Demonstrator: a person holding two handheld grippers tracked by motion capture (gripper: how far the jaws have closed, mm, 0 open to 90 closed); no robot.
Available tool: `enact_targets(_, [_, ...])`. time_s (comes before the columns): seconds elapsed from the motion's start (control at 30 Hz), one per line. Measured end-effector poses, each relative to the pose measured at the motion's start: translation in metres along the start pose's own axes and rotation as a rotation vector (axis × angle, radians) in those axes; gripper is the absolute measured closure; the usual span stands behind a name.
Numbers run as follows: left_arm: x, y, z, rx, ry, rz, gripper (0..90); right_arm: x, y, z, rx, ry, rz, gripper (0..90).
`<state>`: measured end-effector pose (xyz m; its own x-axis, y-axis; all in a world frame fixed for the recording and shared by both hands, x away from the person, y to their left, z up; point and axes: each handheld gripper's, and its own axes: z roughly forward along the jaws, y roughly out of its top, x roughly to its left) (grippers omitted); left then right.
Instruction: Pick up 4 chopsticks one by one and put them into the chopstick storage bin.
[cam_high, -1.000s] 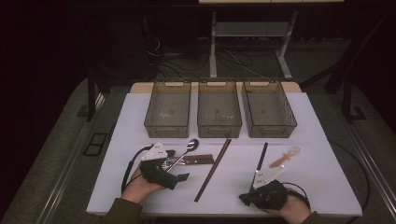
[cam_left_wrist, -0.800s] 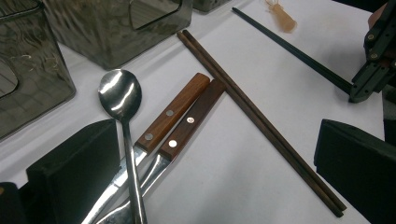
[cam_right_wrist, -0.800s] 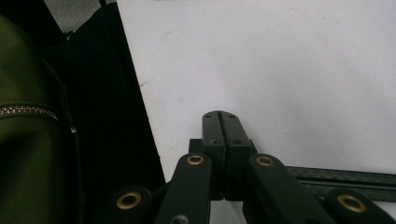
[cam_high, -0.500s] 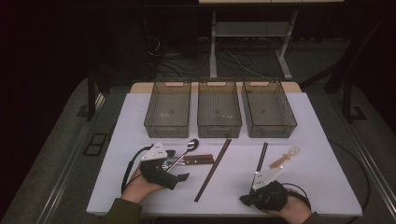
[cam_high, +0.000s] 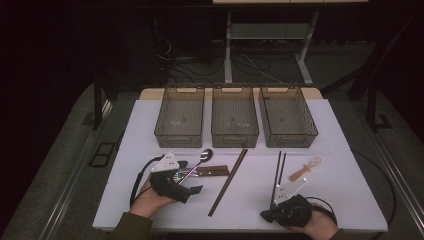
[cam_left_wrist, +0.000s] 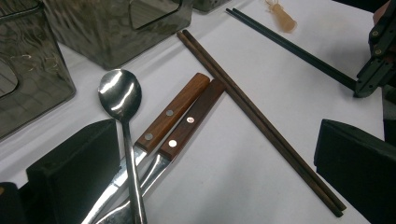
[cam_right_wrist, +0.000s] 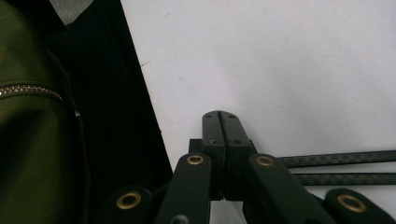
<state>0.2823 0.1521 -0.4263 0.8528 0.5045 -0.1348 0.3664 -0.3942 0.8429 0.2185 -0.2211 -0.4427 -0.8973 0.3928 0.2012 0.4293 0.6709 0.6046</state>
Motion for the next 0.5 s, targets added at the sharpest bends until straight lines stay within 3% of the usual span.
enact_targets(0.5, [0.0007,0.0000,0.0001,0.003,-0.001,0.000,0.0,0.0016,-0.0060,-0.0068,0.025,-0.001,0.005,88.8])
